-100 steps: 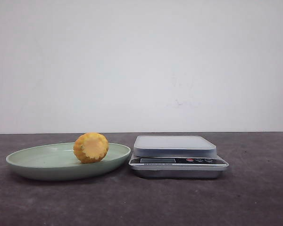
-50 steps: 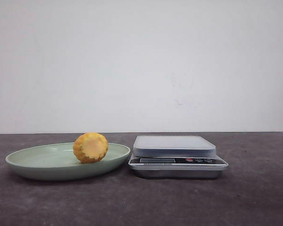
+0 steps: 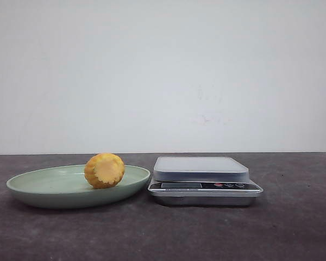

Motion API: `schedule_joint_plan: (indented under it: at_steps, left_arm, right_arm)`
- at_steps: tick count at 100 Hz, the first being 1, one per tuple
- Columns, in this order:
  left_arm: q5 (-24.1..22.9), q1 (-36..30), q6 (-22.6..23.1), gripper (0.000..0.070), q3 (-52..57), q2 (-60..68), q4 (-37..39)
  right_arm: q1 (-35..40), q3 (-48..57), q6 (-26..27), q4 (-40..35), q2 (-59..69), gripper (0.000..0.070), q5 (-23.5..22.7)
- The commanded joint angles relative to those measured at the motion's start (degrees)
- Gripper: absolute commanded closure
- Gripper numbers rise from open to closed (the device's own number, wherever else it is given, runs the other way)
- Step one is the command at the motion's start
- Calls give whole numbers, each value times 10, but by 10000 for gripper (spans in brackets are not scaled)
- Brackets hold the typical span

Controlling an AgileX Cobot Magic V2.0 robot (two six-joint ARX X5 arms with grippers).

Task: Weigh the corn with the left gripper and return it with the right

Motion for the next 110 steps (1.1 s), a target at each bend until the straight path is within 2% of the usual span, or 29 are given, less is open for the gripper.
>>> schedule_joint_plan:
  at_steps: [1,6,9,23,36,54,66,85,99,110]
  left_arm:
    - [5,-1,-31,131,-3,24,11]
    - [3,-1,-28,196,-6,46,16]
    - [3,-1,-26,209,-6,61,20]
    - [26,-17,-30,209,-6,149,67]
    - [30,-68,-44,209,-6,238,99]
    - [-44,-156,-41,208,-6,354,136]
    - [-57,-204,-48,207,-6,424,187]
    - [-78,-252,-73,176,-6,533,264]
    - [-87,-256,-102,100,-5,597,288]
    - [-86,-256,-106,102,-5,637,295]
  right_arm:
    - [-1,8,6,-2,1,85,0]
    - [-1,8,6,-7,1,85,0]
    - [-1,8,6,-11,1,85,0]
    - [-1,7,5,-17,1,86,15]
    - [-1,5,2,-19,2,86,37]
    - [-1,5,-3,-19,2,86,63]
    - [-1,5,-3,-19,2,86,65]
    - [-1,5,-5,-19,2,86,65]
    - [-1,5,-5,-21,2,86,65]
    - [-1,5,-5,-28,2,86,65]
